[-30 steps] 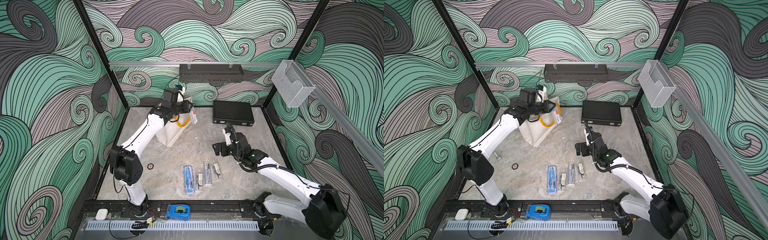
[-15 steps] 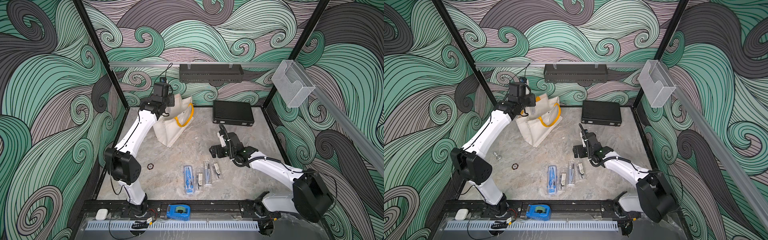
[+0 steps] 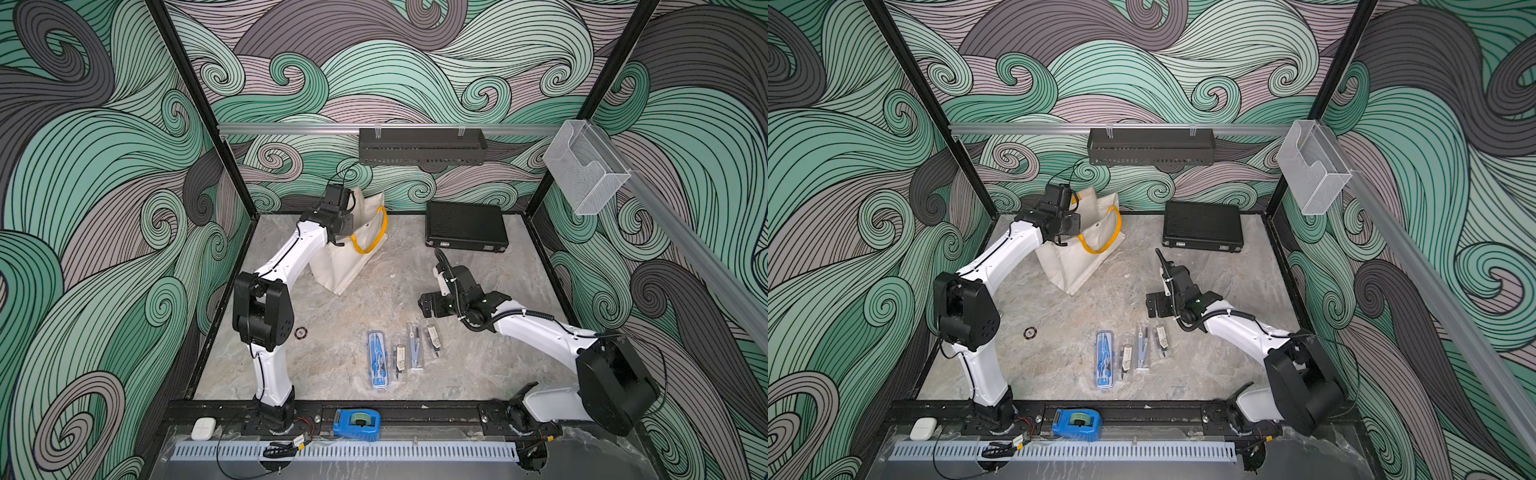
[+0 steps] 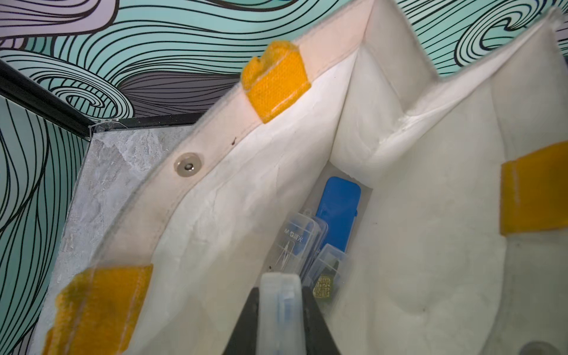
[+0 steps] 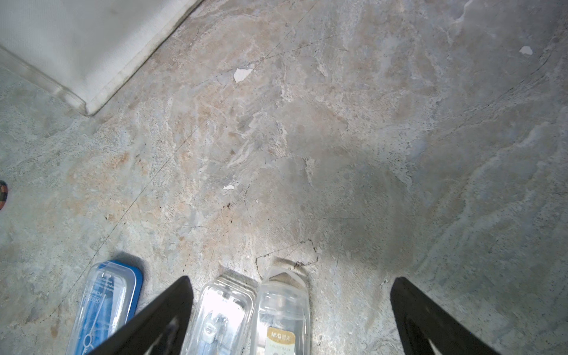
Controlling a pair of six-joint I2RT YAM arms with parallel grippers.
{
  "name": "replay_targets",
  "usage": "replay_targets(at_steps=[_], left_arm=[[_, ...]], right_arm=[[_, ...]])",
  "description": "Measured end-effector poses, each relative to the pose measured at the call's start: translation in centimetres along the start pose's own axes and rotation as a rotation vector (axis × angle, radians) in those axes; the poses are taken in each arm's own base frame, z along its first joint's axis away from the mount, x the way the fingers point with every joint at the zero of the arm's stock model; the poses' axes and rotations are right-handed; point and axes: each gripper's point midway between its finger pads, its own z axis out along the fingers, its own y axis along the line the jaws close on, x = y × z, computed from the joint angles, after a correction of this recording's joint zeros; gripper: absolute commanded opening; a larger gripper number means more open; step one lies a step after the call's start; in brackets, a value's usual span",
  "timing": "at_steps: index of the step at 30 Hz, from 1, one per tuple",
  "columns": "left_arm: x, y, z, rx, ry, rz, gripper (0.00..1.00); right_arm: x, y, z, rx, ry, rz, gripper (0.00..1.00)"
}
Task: Put the compass set into the canvas bag
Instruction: Place the compass set in the canvas bag, then pick up the compass set at the center of the board.
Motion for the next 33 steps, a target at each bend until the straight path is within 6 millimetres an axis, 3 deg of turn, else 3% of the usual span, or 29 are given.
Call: replay_targets(at_steps=[3,8,13,18,21,25,29,33], left_arm=[[0.3,-0.1,0.1,0.004,0.007,-0.002,0.33],[0.3,-0.4,0.1,0.022,0.010,-0.006,0.73],[0.1,-1.0,-0.3,0.054,0.003,-0.019,0.92],[-0.9,-1.4,-2.9,0.077,-0.041,-0.028,0.95],[-1.9,-2.8,-6.1,0.120,-0.097,-0.017,0.95],[-2.3,-6.1,-11.2,0.219,-0.174,0.019,0.95],[-0.6,-10.6,-14.5,0.366,-0.191,0.049,0.95],[3.0,-15.0,-14.0,0.500,-0.109,0.052,0.95]], right_arm=[[0.1,0.0,0.2,0.002,0.006,0.000,1.00],[-0.4,0.1,0.1,0.001,0.001,0.000,1.00],[-0.4,0.1,0.0,0.004,0.006,0.000,1.00],[0.2,-0.2,0.0,0.018,0.034,-0.001,1.00],[0.6,-0.4,0.0,0.028,0.051,-0.004,1.00],[1.5,-0.8,0.0,0.048,0.078,-0.008,0.99],[3.6,-1.1,0.2,0.066,0.132,-0.029,0.93],[5.9,-0.6,0.1,0.082,0.186,-0.081,0.89]])
